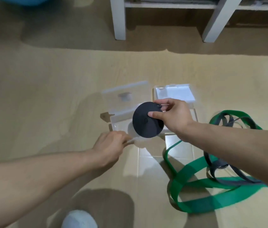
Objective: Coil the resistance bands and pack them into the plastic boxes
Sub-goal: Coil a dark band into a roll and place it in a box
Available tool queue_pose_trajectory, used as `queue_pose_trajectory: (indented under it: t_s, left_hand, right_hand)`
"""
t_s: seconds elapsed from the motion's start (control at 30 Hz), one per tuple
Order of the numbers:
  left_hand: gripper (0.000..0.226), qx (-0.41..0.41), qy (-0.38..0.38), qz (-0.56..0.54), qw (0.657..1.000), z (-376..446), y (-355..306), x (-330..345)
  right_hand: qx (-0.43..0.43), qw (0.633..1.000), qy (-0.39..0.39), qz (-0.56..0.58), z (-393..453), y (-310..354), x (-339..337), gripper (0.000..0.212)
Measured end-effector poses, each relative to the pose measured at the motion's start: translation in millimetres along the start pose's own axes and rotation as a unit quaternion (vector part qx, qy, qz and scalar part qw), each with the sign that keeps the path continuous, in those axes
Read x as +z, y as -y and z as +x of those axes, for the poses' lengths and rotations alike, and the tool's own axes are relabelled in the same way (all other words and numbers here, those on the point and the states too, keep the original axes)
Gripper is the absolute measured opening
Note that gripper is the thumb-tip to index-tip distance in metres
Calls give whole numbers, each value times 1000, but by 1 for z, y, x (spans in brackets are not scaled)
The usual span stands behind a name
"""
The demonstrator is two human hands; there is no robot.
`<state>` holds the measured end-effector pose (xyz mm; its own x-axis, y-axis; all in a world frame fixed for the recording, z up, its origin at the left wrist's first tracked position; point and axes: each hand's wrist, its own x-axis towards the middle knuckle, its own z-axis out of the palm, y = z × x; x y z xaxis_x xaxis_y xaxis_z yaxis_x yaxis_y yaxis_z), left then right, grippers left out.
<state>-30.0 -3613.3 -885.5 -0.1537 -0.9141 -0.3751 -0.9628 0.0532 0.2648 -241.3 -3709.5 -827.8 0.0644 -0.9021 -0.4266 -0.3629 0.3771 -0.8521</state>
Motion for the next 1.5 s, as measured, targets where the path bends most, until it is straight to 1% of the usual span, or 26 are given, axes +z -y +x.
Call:
queue_pose_trajectory:
  t_s: [0.07,0.13,0.2,0.27,0.3,0.33,0.37,0.43,0.47,0.53,0.6,0.7,0.73,0.8,0.9,1.07,1.13,1.2,1.27,1.3,1.33,1.43,1.5]
  left_hand:
    - [15,29,12,17,999,-12,-5,7]
    - [19,47,30,16,998,-23,-9,13]
    - [16,66,31,-30,997,-30,-4,18]
    - [5,92,11,-98,991,-36,3,21]
    - [16,110,5,-111,988,-38,7,21]
    - [21,128,-2,-122,984,-40,11,20]
    - [20,136,-30,-122,983,-41,13,17]
    - [14,145,-115,-89,979,-40,17,13]
    - [22,131,-152,-79,976,-40,17,11]
    - [44,64,-165,-102,979,-35,15,4]
    - [76,-9,-127,-132,983,-31,13,0]
    - [142,-68,-50,-168,982,-24,13,-1]
    - [154,-74,-30,-197,977,-22,13,0]
    - [163,-86,0,-246,965,-17,12,3]
    - [163,-102,9,-266,958,-14,13,7]
    - [159,-111,4,-292,950,-10,11,7]
    - [157,-117,-5,-306,945,-8,11,9]
    - [157,-123,-5,-308,943,-7,11,9]
    - [157,-129,-2,-304,944,-7,12,8]
    - [157,-131,-1,-301,945,-7,11,7]
    - [157,-134,-1,-299,945,-7,10,7]
    - [156,-143,0,-297,944,-8,8,6]
    - [152,-150,4,-297,943,-7,6,6]
  right_hand:
    - [86,992,-4,95,-7,-12,14,40]
    - [139,983,0,122,-16,-24,26,41]
    - [159,979,-9,126,-22,-32,31,42]
    - [166,978,-16,129,-25,-35,31,43]
    - [169,977,-16,127,-25,-35,30,43]
    - [173,977,-17,127,-26,-35,30,43]
    - [177,975,-16,130,-27,-35,30,43]
    - [186,973,-14,139,-30,-37,33,42]
    - [191,971,-11,142,-32,-37,36,41]
    - [199,969,-11,144,-33,-38,41,40]
    - [204,968,-14,146,-32,-37,44,38]
    - [210,965,-25,157,-27,-36,48,39]
    - [213,964,-26,158,-26,-36,50,40]
    - [216,963,-25,157,-23,-37,53,40]
    - [222,963,-12,153,-19,-41,54,40]
    - [239,960,47,135,-10,-52,59,31]
    - [241,960,76,119,-8,-52,60,35]
    - [243,955,137,102,-5,-48,56,49]
    - [234,947,219,34,-3,-43,50,72]
    - [226,942,248,-10,-3,-41,49,77]
    - [213,940,261,-53,-3,-39,48,75]
    - [159,942,254,-149,-4,-39,47,66]
    - [118,928,277,-221,-3,-35,43,66]
